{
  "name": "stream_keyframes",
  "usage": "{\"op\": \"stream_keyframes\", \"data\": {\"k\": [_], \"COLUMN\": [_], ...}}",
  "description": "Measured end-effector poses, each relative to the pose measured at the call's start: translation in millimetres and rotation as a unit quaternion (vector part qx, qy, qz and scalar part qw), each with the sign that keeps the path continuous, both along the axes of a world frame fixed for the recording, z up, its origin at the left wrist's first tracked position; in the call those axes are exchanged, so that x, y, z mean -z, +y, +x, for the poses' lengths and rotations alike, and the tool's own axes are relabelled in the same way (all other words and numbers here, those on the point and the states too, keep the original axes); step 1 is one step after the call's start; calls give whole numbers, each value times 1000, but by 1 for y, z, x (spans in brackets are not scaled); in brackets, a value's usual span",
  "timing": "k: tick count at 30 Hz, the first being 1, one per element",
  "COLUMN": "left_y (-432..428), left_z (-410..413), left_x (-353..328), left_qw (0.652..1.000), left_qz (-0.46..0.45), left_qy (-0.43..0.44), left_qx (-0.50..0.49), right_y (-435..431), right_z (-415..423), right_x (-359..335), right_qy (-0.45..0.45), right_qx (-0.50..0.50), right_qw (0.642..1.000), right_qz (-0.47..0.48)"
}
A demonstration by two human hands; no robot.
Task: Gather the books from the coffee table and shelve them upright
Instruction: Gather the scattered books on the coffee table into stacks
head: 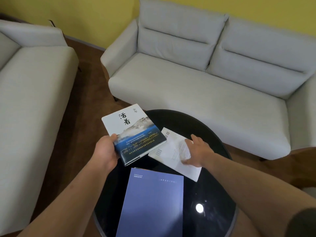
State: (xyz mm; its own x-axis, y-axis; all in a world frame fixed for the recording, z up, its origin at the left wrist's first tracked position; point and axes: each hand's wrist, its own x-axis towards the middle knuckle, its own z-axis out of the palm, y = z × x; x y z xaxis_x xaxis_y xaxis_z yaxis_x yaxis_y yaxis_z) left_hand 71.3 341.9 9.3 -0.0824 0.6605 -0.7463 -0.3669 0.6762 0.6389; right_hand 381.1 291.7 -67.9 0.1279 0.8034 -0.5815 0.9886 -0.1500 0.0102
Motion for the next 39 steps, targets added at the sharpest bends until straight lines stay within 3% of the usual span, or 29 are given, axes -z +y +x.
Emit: {"op": "stream_keyframes", "data": {"k": [4, 11, 13, 16, 18, 20, 26, 31, 34, 39], "left_y": [-8, -4, 0, 1, 0, -3, -30, -84, -117, -161], "left_z": [-2, 1, 2, 3, 3, 4, 4, -7, -19, -33], "left_x": [7, 4, 0, -13, -25, -39, -81, -101, -95, -77], "left_qw": [1000, 999, 999, 998, 998, 997, 992, 981, 960, 942], "left_qz": [15, 30, 37, 55, 63, 74, 98, 72, 70, 63], "left_qy": [17, 19, 21, 19, 15, 11, 53, 70, 105, 130], "left_qx": [13, -1, -7, -4, -3, 8, 58, 164, 252, 302], "right_y": [-3, -29, -38, -60, -78, -95, -143, -174, -191, -217], "right_z": [4, 16, 22, 27, 27, 24, 5, -7, -16, -42], "right_x": [15, 21, 17, -1, -13, -20, -44, -71, -92, -130], "right_qy": [34, 92, 190, 357, 445, 467, 413, 388, 378, 369], "right_qx": [139, 241, 309, 425, 443, 461, 481, 478, 481, 487], "right_qw": [990, 966, 932, 831, 776, 754, 768, 779, 779, 773], "right_qz": [-10, -27, -26, -40, -55, -19, 95, 122, 139, 173]}}
